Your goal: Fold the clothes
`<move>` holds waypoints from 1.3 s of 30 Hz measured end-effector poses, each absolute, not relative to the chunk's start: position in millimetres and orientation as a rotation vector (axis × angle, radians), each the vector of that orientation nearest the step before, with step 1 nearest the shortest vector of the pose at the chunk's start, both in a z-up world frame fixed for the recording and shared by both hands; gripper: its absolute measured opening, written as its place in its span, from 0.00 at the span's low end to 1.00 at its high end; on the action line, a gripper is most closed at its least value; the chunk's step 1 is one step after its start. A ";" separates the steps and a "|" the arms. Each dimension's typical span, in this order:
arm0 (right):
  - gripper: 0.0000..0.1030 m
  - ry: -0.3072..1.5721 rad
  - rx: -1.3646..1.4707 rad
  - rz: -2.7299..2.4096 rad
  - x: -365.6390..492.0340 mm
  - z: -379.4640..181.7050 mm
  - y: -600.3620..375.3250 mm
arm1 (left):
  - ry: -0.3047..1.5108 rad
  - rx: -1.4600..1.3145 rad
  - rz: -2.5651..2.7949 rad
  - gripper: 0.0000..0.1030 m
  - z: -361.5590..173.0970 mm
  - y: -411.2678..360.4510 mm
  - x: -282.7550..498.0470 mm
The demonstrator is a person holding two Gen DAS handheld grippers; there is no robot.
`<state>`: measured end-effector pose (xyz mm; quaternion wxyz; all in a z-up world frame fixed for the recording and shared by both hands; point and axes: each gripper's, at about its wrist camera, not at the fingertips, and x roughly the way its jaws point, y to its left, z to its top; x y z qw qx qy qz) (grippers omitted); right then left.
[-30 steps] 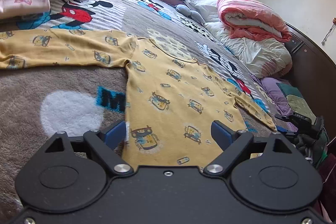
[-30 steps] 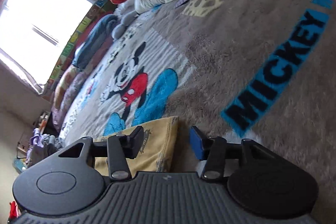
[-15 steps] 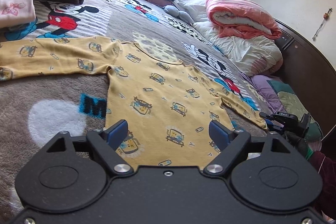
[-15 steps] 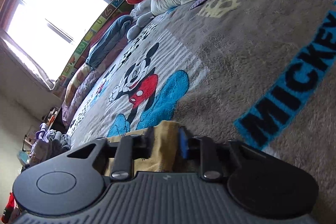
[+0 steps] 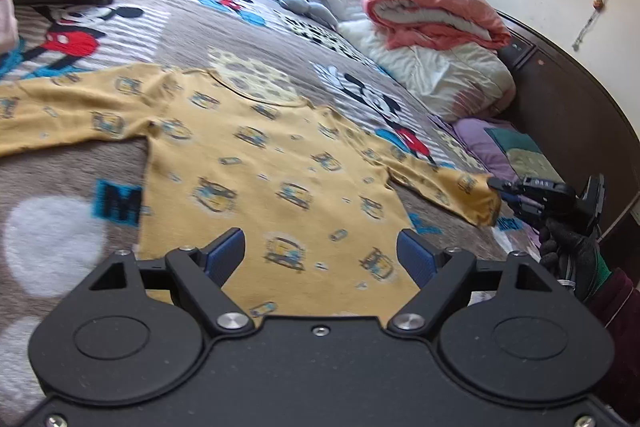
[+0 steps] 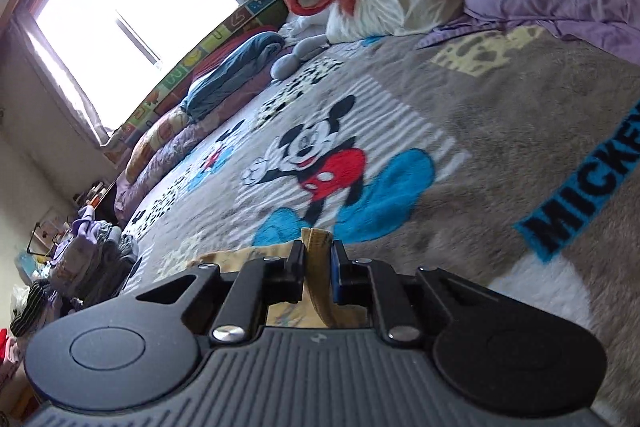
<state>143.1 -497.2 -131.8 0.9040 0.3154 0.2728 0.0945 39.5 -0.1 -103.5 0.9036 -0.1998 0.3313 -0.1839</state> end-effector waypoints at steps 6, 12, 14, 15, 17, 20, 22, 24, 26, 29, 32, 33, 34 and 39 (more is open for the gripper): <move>0.14 0.503 0.685 0.245 120.8 -125.3 -454.1 | 0.723 -0.415 -0.428 0.81 -99.2 -21.7 58.7; 0.14 0.522 0.531 0.297 108.6 -136.7 -393.8 | 0.753 -0.496 -0.499 0.80 -91.5 -46.2 88.9; 0.14 0.521 0.434 0.318 106.4 -134.4 -375.3 | 0.761 -0.522 -0.520 0.79 -92.1 -55.5 99.1; 0.14 0.514 0.393 0.329 105.3 -132.3 -368.0 | 0.769 -0.537 -0.527 0.78 -93.8 -59.6 104.0; 0.14 0.498 0.345 0.346 102.8 -129.2 -358.7 | 0.792 -0.582 -0.537 0.71 -99.7 -66.8 114.0; 0.14 0.491 0.235 0.348 97.9 -129.1 -343.0 | 0.836 -0.671 -0.537 0.70 -111.0 -75.3 128.0; 0.14 0.484 0.174 0.356 95.2 -129.6 -333.1 | 0.866 -0.733 -0.535 0.68 -119.1 -80.2 137.0; 0.15 0.480 0.088 0.357 93.1 -131.2 -320.7 | 0.891 -0.775 -0.522 0.68 -124.4 -84.0 145.5; 0.18 0.503 0.027 0.372 94.2 -135.7 -309.6 | 0.911 -0.807 -0.510 0.66 -129.4 -87.3 152.7; 0.31 0.530 -0.012 0.414 90.8 -138.3 -299.2 | 0.937 -0.839 -0.483 0.63 -136.4 -88.7 160.5; 0.38 0.513 0.006 0.428 80.1 -131.4 -303.4 | 0.949 -0.849 -0.465 0.60 -139.8 -87.7 163.3; 0.39 0.508 0.022 0.423 76.8 -128.7 -307.4 | 0.951 -0.846 -0.466 0.58 -140.4 -88.7 163.7; 0.40 0.500 0.043 0.410 74.4 -126.4 -313.3 | 0.954 -0.842 -0.466 0.55 -141.0 -90.1 164.1; 0.41 0.500 0.263 0.291 84.7 -128.5 -355.5 | 0.967 -0.822 -0.468 0.45 -143.9 -97.0 166.1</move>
